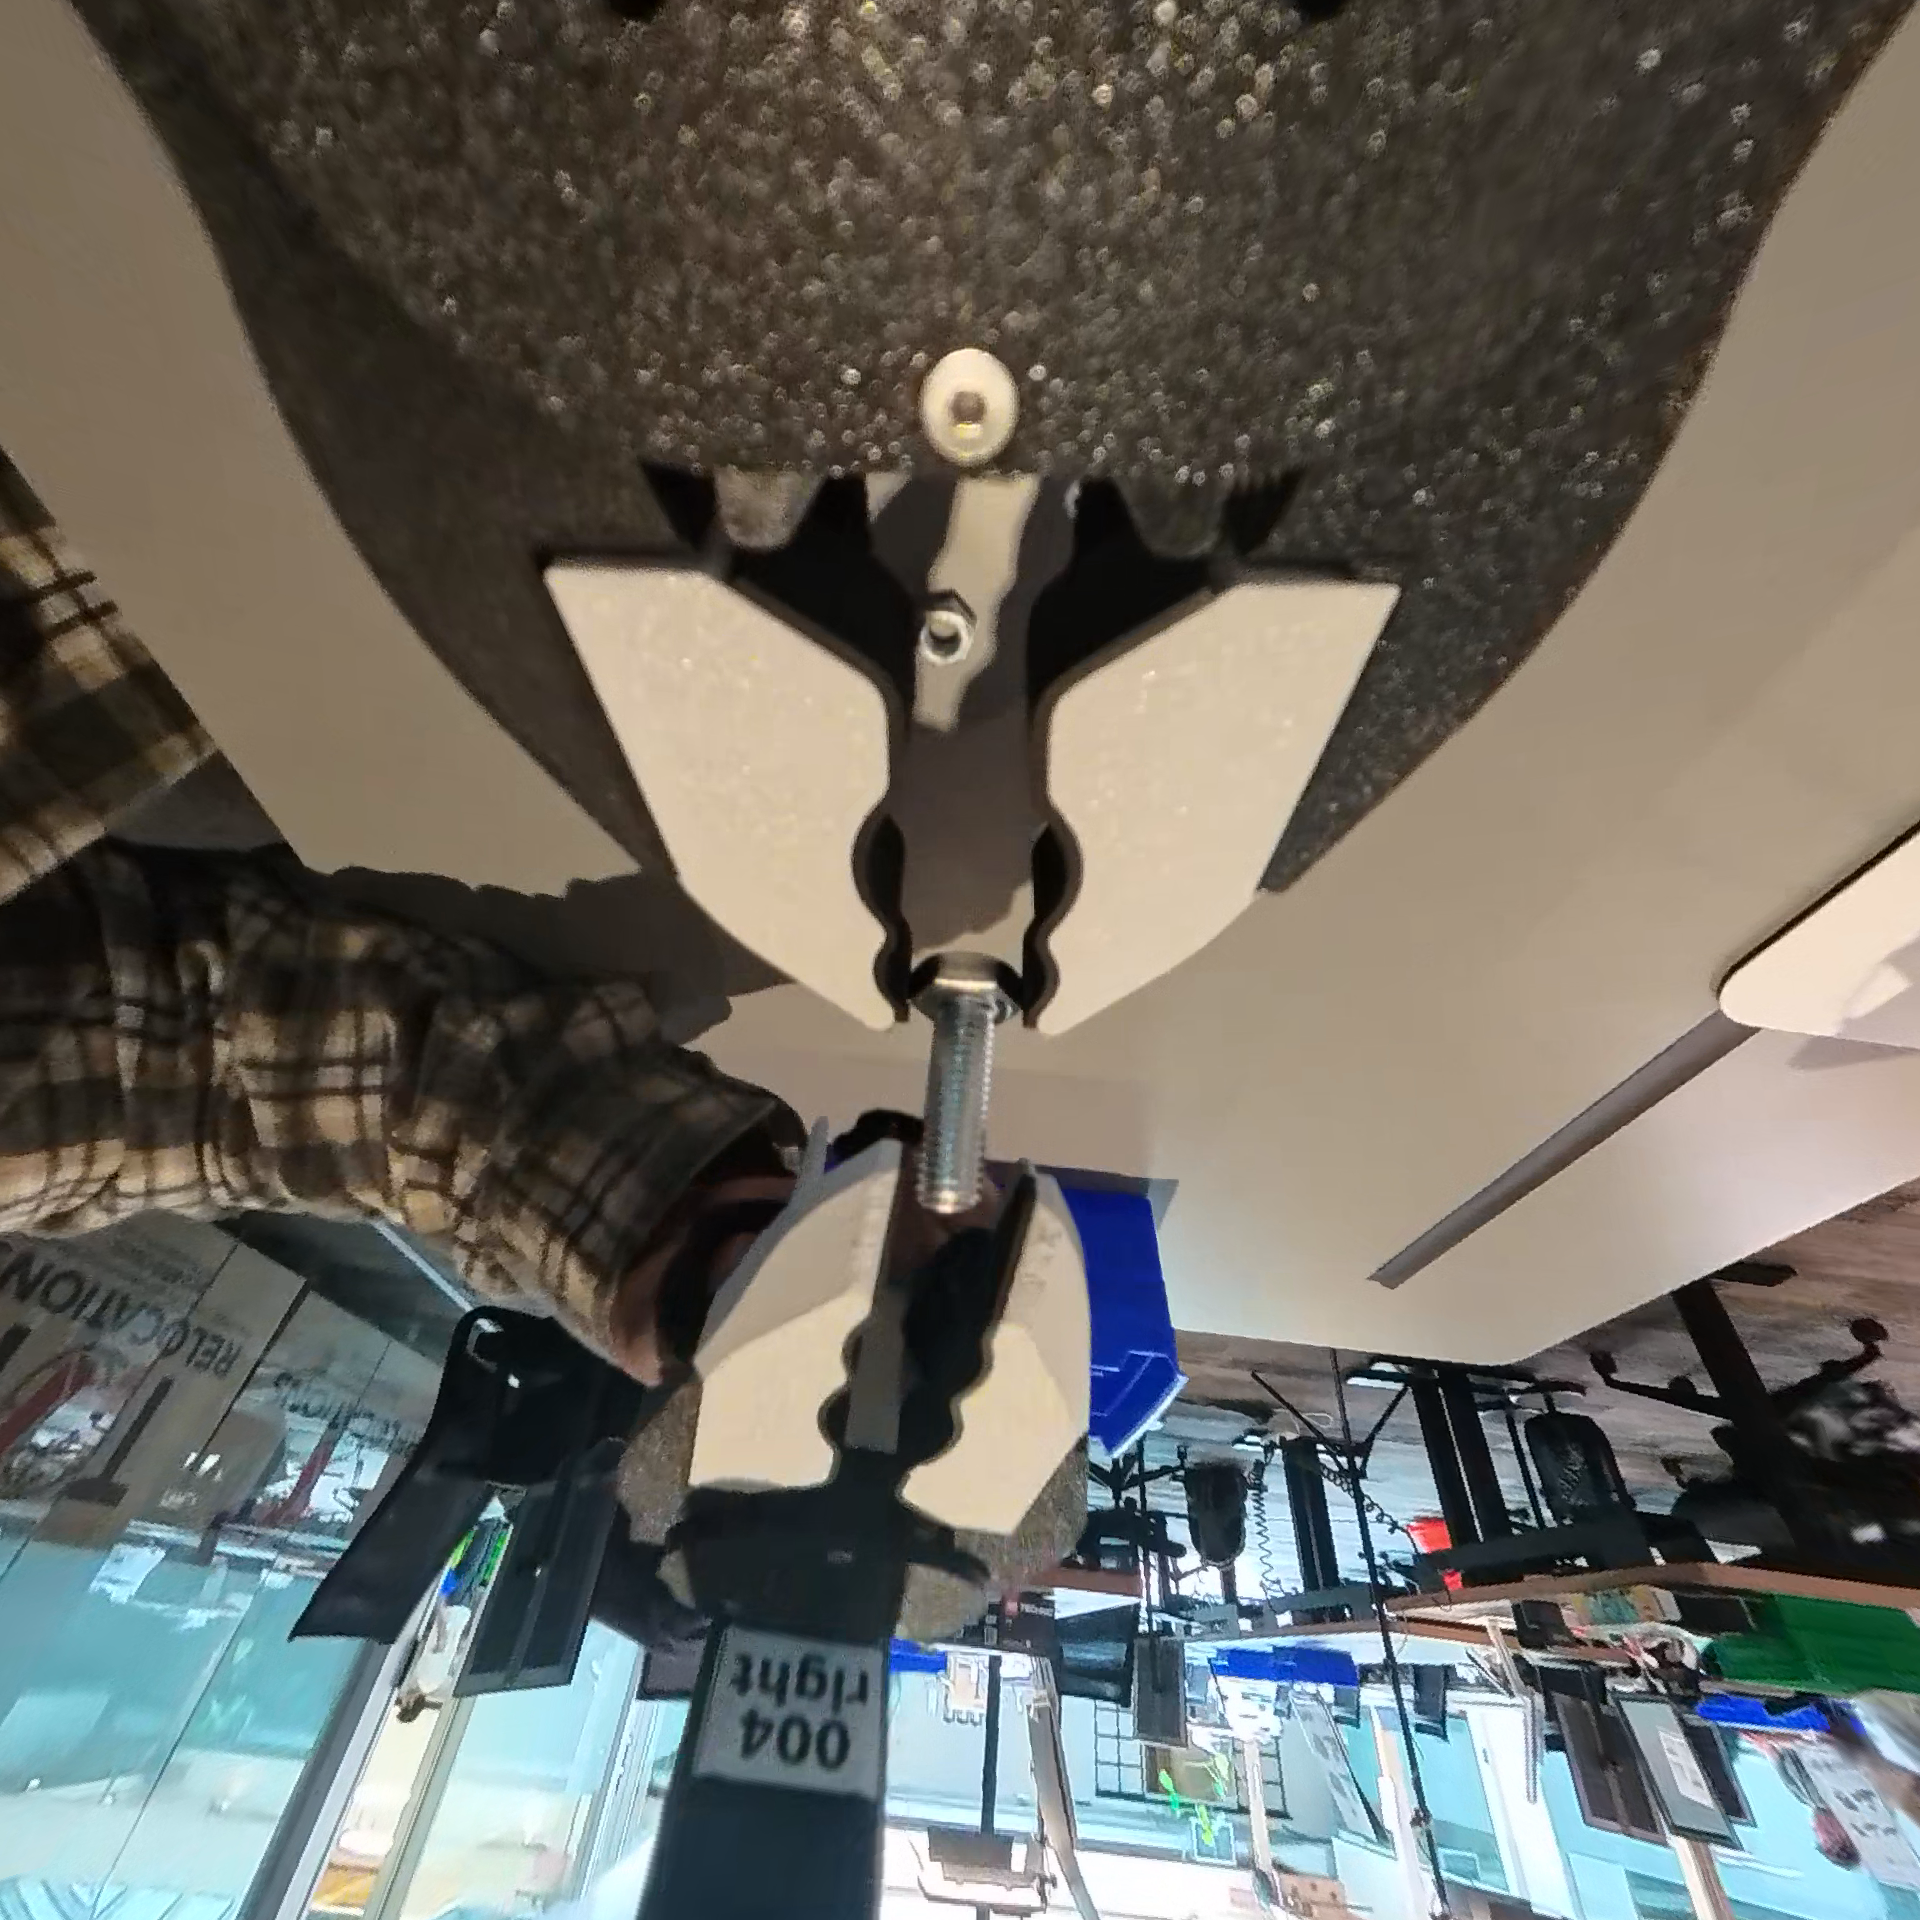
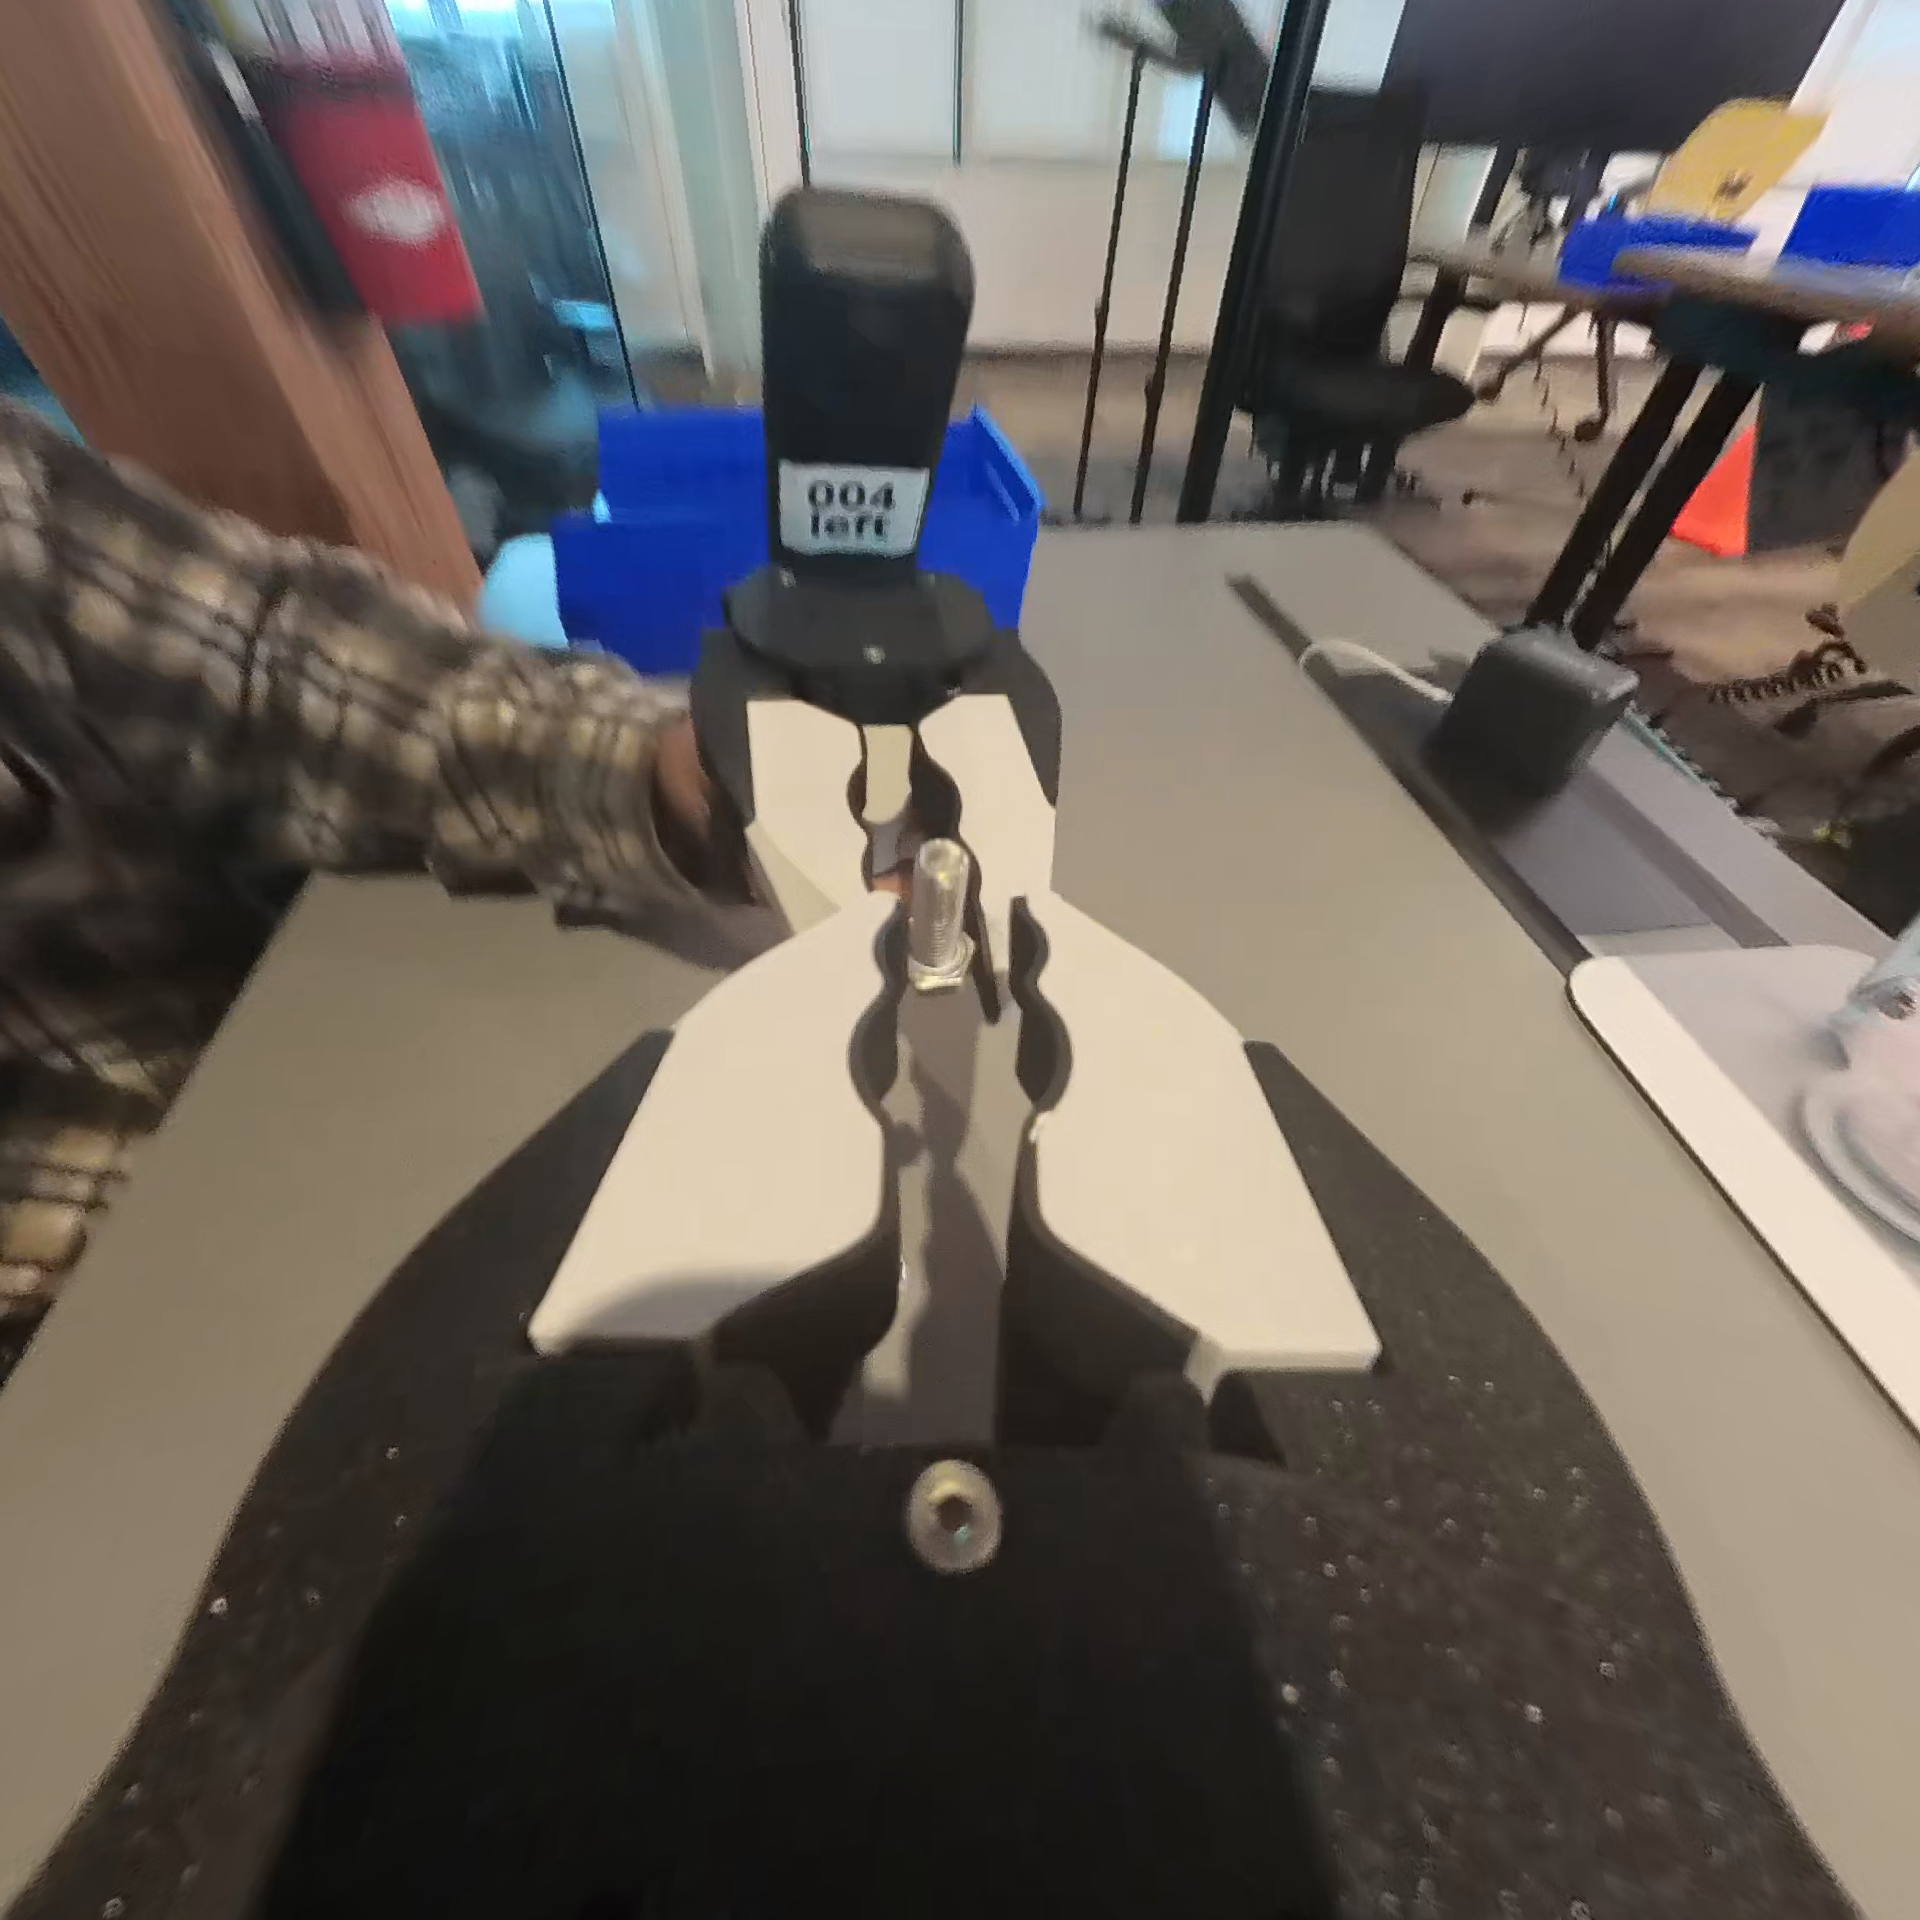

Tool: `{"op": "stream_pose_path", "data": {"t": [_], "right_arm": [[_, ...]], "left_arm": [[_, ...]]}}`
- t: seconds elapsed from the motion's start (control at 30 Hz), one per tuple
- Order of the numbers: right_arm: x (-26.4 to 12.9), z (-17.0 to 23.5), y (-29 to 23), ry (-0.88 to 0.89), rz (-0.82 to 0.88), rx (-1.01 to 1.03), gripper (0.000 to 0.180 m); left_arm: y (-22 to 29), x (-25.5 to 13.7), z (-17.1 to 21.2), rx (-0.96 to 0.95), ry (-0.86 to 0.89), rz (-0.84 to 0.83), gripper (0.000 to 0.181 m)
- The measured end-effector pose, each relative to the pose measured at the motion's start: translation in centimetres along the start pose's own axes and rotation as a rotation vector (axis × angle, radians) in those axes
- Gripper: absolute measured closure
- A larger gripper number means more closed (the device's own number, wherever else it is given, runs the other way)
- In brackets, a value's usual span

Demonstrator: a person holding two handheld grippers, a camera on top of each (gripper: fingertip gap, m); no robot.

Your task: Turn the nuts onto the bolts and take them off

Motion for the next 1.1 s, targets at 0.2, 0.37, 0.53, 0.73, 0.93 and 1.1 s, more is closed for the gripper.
{"op": "stream_pose_path", "data": {"t": [0.2, 0.37, 0.53, 0.73, 0.93, 1.1], "right_arm": [[0.6, 0.3, -0.8, -0.043, -0.049, -0.011, 0.170], [0.5, -0.2, -0.6, 0.017, -0.049, 0.057, 0.171], [0.3, -0.3, -0.5, 0.024, -0.051, 0.083, 0.171], [0.3, -0.4, -0.6, 0.026, -0.060, 0.099, 0.171], [0.6, -0.4, -0.6, 0.017, -0.057, 0.094, 0.171], [0.8, -0.6, -0.7, 0.034, -0.061, 0.103, 0.171]], "left_arm": [[0.3, 0.5, 0.5, -0.010, -0.024, 0.019, 0.161], [0.5, 0.3, -0.1, 0.005, 0.029, 0.025, 0.161], [0.6, 0.0, -0.5, 0.018, 0.097, 0.048, 0.159], [0.7, 0.0, -0.5, 0.030, 0.101, 0.056, 0.157], [0.8, 0.2, -0.2, 0.033, 0.085, 0.064, 0.154], [0.8, 0.0, -0.3, 0.039, 0.082, 0.059, 0.157]]}}
Point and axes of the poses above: each gripper's, where its closed fingertips meet, x out along the fingers, z out of its underside, y = z × x across the jaws, the point moved 3 cm from there along -x, back along the fingers, and after that the axes turned 11 degrees about -x, right-handed, at the moved point
